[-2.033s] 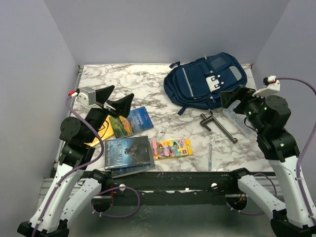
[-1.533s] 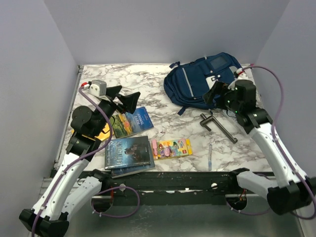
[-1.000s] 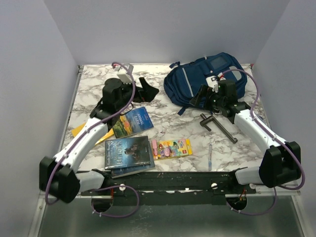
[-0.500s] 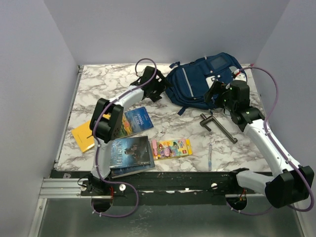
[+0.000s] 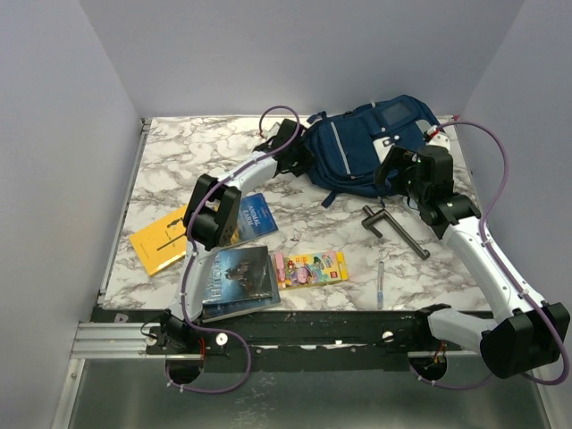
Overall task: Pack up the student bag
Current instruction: Move the student bag to the center of the board.
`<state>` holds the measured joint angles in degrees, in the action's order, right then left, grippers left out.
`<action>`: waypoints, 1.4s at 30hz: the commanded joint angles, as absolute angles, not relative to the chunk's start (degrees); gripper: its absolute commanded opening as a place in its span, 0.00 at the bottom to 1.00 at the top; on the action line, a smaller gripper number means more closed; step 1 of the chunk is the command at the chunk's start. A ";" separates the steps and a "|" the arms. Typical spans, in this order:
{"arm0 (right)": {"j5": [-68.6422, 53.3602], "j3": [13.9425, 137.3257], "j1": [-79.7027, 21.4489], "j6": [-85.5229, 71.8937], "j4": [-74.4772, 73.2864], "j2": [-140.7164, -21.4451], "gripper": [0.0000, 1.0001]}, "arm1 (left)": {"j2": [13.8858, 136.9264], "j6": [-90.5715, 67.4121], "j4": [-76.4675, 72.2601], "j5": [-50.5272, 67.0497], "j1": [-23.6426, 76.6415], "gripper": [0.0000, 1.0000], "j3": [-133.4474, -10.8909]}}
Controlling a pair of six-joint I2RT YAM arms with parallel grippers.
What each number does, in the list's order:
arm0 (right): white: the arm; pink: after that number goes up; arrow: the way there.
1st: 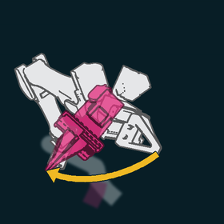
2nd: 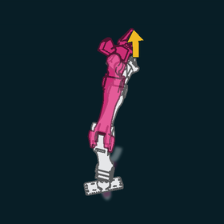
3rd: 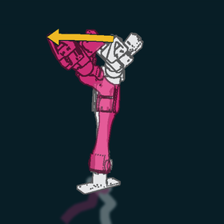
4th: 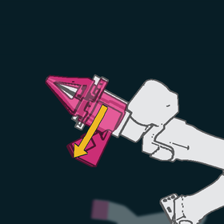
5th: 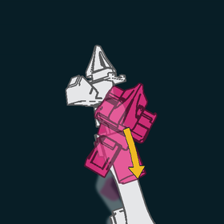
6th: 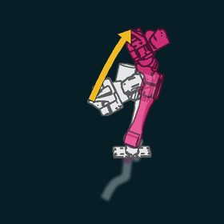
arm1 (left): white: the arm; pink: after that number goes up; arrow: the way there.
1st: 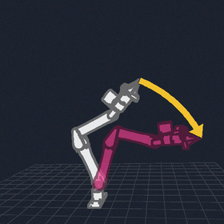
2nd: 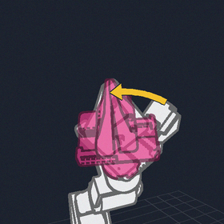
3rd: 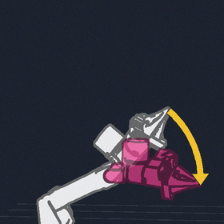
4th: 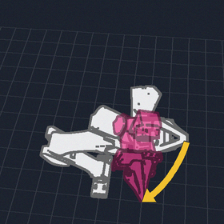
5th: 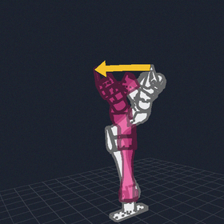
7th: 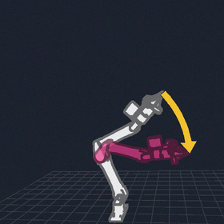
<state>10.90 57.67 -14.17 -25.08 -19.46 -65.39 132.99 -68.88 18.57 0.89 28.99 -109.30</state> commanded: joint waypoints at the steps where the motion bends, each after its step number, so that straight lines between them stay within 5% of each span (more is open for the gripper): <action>1: 11.81 58.90 -13.97 -25.65 -20.25 -65.77 1.00 | 133.04 -63.98 16.75 -0.07 28.07 0.04 -113.45; 12: 7.61 61.67 -13.62 -23.67 -17.62 -74.22 0.98 | 111.81 -46.91 10.87 -7.47 23.25 0.00 -101.59; 26: -18.29 69.11 -15.74 -17.52 -12.25 -86.21 0.88 | 89.32 -42.73 8.44 10.03 16.83 0.00 -81.06; 37: 26.48 64.55 -46.32 12.48 2.23 -88.90 0.92 | 82.53 -41.95 9.89 18.40 13.46 0.00 -75.92; 42: 29.17 65.24 -49.67 20.45 8.45 -94.97 0.91 | 81.95 -42.77 12.42 19.69 13.02 0.00 -77.02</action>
